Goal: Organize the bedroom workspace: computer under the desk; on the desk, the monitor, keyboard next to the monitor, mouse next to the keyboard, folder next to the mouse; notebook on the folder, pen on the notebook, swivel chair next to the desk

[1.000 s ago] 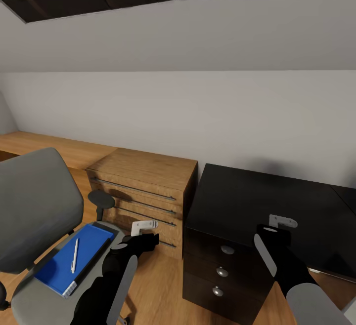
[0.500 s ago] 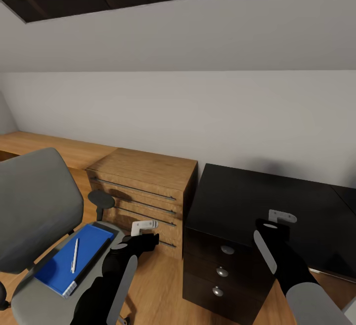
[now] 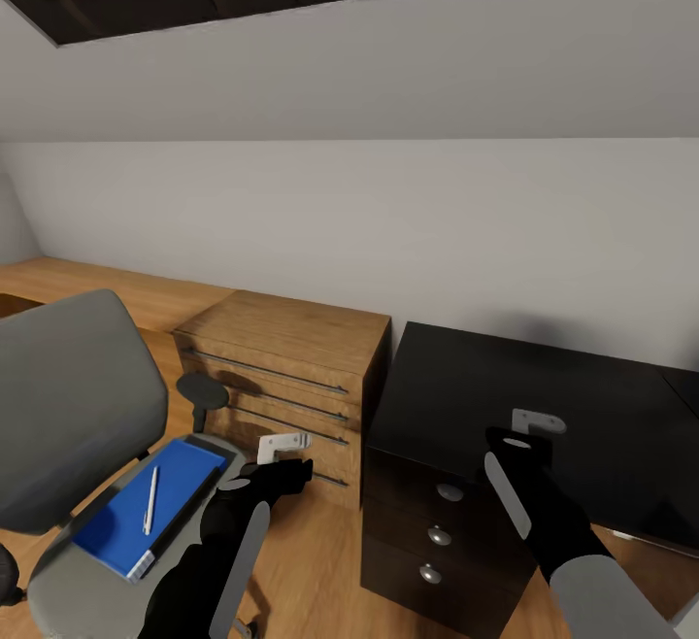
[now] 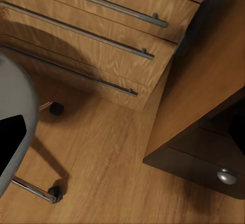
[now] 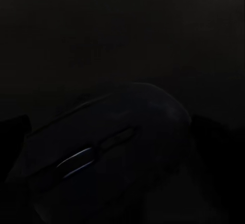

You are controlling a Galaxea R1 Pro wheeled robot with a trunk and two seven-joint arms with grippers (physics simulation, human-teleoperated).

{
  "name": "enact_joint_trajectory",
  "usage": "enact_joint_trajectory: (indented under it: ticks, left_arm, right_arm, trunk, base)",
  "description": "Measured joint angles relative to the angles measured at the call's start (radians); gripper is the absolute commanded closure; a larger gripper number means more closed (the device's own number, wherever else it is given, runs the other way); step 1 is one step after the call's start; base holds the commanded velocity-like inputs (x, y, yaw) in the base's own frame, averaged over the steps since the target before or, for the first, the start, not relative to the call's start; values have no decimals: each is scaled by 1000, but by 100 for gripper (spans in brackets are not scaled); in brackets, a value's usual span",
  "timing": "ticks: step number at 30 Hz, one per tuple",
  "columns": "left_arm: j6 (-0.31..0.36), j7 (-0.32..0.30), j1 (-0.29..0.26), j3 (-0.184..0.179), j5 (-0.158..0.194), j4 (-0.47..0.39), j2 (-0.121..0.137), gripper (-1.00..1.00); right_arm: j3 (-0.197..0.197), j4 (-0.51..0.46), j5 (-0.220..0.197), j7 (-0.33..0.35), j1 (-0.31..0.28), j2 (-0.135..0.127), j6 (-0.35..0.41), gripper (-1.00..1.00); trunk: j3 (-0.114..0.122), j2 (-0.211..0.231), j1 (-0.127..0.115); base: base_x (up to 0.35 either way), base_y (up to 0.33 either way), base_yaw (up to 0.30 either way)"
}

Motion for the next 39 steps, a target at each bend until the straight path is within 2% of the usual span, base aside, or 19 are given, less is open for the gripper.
enact_joint_trajectory:
  ticks: [2, 5, 8, 14, 26, 39]
  left_arm:
    - [0, 0, 0, 0, 0, 0, 0, -100]
    - [0, 0, 0, 0, 0, 0, 0, -100]
    - [0, 0, 0, 0, 0, 0, 0, -100]
    - [0, 0, 0, 0, 0, 0, 0, -100]
    - [0, 0, 0, 0, 0, -2, 0, -100]
    - [0, 0, 0, 0, 0, -1, 0, -100]
  right_arm:
    - [43, 1, -1, 1, 0, 1, 0, 100]
    - [75, 1, -2, 18, 0, 2, 0, 100]
    - [88, 2, -1, 62, 0, 2, 2, 100]
    - [93, 2, 0, 90, 0, 1, 5, 100]
    - [98, 4, 0, 95, 0, 2, 4, 100]
    - [99, 7, 1, 95, 0, 1, 4, 100]
  trunk:
    - [0, 0, 0]
    - [0, 0, 0]
    - [0, 0, 0]
    - [0, 0, 0]
    - [0, 0, 0]
    - [0, 0, 0]
  base:
    - [0, 0, 224]
    - [0, 0, 256]
    - [0, 0, 272]
    - [0, 0, 276]
    - [0, 0, 277]
    - [0, 0, 36]
